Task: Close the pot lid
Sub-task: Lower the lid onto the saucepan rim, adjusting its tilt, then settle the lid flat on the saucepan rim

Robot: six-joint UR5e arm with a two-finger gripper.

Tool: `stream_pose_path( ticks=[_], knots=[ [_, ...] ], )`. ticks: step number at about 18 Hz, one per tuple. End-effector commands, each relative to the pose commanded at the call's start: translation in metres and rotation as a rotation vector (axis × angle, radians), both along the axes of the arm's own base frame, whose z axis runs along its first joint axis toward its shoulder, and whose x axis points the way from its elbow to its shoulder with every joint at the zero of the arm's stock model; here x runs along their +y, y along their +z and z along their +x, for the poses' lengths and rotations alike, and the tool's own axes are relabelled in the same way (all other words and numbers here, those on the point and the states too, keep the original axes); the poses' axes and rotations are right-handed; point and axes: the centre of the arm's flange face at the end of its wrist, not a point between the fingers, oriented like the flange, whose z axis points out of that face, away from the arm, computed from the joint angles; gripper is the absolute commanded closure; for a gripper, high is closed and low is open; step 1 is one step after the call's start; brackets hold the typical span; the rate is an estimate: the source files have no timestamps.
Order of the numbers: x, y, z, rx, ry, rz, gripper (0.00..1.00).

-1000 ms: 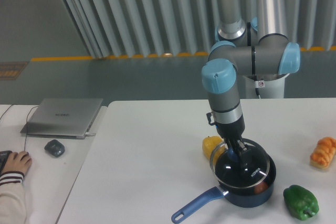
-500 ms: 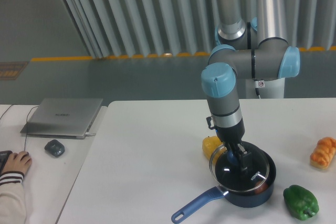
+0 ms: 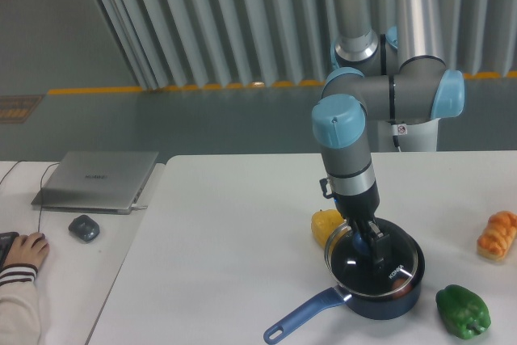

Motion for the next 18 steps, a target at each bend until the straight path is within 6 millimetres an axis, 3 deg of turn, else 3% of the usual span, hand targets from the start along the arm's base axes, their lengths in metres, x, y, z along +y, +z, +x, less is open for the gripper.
stream_pose_path(
  ticks=[18],
  knots=[
    [0.0023,-0.0026,-0.0051,0.013,0.004,0.022,0.53]
  ],
)
